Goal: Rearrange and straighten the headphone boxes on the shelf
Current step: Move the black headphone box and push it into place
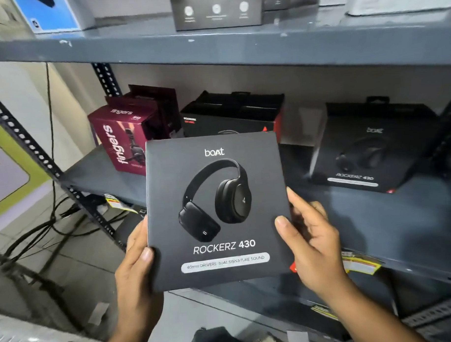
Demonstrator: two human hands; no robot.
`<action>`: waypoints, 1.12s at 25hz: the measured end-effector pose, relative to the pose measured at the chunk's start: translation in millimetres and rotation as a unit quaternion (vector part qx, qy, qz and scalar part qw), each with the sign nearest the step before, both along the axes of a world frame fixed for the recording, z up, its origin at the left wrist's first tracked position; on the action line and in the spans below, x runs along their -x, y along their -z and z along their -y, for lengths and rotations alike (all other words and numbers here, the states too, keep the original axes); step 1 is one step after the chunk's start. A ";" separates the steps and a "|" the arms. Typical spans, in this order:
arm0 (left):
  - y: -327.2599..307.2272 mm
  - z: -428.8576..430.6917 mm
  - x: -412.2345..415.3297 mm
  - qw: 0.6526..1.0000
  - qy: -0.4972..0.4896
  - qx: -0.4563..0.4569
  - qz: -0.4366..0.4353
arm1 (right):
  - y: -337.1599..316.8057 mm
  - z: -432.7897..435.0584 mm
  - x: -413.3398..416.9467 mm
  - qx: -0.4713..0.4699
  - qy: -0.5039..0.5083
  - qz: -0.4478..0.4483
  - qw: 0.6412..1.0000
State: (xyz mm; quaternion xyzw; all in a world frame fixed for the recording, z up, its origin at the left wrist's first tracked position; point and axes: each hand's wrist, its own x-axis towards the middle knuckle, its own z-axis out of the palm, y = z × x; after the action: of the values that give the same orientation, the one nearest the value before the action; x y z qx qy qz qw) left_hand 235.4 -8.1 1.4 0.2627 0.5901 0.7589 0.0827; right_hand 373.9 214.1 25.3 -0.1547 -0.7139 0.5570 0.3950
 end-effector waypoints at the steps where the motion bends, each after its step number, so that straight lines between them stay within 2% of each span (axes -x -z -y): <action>1: 2.1 -9.6 -4.1 1.000 0.001 0.019 -0.020 | 0.0 -5.4 -10.9 0.004 0.017 -0.003 1.000; 2: 2.8 -20.6 -9.9 0.999 0.001 0.031 -0.030 | 1.0 -11.4 -22.1 0.007 0.037 -0.006 0.999; 6: 2.7 -81.9 -42.5 0.996 0.078 0.015 0.047 | 13.6 -44.4 -64.5 -0.006 0.145 0.001 0.989; 9: 15.6 -139.3 -55.3 0.984 0.165 0.005 0.062 | 36.6 -76.0 -89.6 0.059 0.195 -0.016 0.979; 12: 28.0 -197.5 -57.3 0.976 0.212 0.021 0.050 | 52.2 -108.5 -98.9 0.102 0.232 -0.025 0.967; 15: 38.6 -247.7 -55.4 0.975 0.216 0.043 0.033 | 54.3 -135.9 -97.9 0.125 0.262 -0.021 0.957; 21: 46.0 -306.0 -42.8 0.969 0.237 0.073 0.008 | 56.0 -193.2 -85.1 0.086 0.277 0.021 0.957; 24: 56.5 -312.6 -38.7 0.968 0.231 0.092 -0.003 | 62.5 -210.1 -87.9 0.099 0.281 0.024 0.954; 26: 59.6 -316.4 -33.0 0.960 0.245 0.134 -0.012 | 56.1 -222.1 -88.9 0.134 0.262 -0.017 0.956; 28: 59.1 -328.0 -23.6 0.947 0.269 0.172 0.007 | 41.8 -237.4 -84.3 0.225 0.191 -0.082 0.952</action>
State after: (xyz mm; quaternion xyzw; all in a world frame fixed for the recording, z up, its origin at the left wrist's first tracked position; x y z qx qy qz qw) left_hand 259.0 319.9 -57.7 0.3880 0.6183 0.5972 0.3324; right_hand 458.2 451.5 -16.5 -0.3274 -0.4922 0.6281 0.5060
